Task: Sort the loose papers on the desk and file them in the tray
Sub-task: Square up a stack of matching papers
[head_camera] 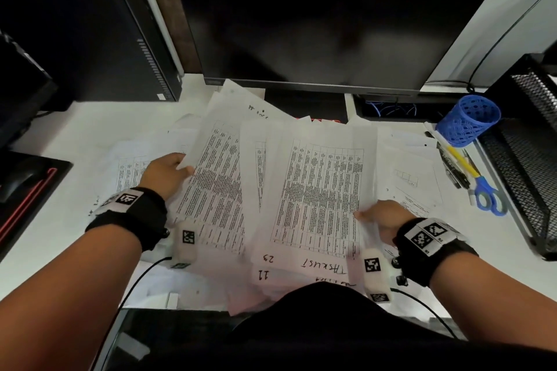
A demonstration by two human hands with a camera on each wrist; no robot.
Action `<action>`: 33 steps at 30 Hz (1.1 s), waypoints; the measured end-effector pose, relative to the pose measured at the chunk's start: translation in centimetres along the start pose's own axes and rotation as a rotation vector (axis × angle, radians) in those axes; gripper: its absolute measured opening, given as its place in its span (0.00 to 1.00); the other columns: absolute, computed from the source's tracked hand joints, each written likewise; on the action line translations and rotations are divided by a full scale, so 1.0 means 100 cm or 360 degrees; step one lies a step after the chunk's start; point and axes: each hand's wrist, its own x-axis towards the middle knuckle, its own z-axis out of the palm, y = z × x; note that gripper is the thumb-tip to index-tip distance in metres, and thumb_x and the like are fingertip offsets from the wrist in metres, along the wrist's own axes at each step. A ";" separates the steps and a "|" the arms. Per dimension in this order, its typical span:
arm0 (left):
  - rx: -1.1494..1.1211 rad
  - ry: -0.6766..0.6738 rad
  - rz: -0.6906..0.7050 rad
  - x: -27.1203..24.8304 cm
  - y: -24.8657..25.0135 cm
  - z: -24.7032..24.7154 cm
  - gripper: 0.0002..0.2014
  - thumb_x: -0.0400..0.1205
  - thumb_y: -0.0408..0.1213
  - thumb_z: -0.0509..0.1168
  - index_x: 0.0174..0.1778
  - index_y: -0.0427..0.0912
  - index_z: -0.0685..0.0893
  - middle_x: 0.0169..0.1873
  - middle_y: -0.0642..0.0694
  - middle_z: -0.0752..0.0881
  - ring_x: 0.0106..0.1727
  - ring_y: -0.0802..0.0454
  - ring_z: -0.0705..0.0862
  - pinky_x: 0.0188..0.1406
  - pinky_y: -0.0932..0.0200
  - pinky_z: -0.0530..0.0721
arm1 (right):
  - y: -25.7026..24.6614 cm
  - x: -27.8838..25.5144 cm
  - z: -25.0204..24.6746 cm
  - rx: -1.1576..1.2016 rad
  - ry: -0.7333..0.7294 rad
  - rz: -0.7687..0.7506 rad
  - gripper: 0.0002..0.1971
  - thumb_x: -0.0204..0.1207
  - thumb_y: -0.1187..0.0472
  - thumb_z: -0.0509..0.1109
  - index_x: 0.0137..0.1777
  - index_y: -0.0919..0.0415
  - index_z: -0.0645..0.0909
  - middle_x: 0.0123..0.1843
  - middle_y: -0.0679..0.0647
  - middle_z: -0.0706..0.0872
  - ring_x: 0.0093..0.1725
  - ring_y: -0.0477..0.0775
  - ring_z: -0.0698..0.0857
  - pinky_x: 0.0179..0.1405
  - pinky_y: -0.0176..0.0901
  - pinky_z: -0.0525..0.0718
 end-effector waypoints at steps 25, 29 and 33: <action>-0.0265 -0.0667 -0.0152 -0.057 0.005 0.084 0.29 0.78 0.33 0.71 0.75 0.45 0.71 0.66 0.49 0.80 0.67 0.49 0.77 0.68 0.52 0.73 | -0.026 -0.042 0.023 -0.0206 -0.0150 -0.0311 0.07 0.79 0.56 0.68 0.46 0.60 0.78 0.45 0.56 0.84 0.47 0.58 0.83 0.63 0.57 0.83; -0.0473 -0.0661 -0.0059 -0.059 0.013 0.065 0.29 0.77 0.33 0.71 0.74 0.48 0.73 0.64 0.53 0.81 0.68 0.51 0.77 0.68 0.53 0.73 | -0.030 -0.054 0.005 0.0227 -0.0147 -0.0559 0.22 0.77 0.58 0.70 0.71 0.55 0.74 0.64 0.52 0.84 0.62 0.57 0.83 0.66 0.58 0.80; -0.0465 -0.0689 0.0068 -0.057 0.041 0.045 0.24 0.76 0.32 0.73 0.67 0.48 0.79 0.52 0.59 0.85 0.54 0.61 0.82 0.52 0.67 0.77 | -0.049 -0.072 -0.008 0.0521 -0.0071 -0.0773 0.17 0.76 0.59 0.71 0.65 0.55 0.79 0.58 0.48 0.89 0.54 0.46 0.88 0.57 0.44 0.83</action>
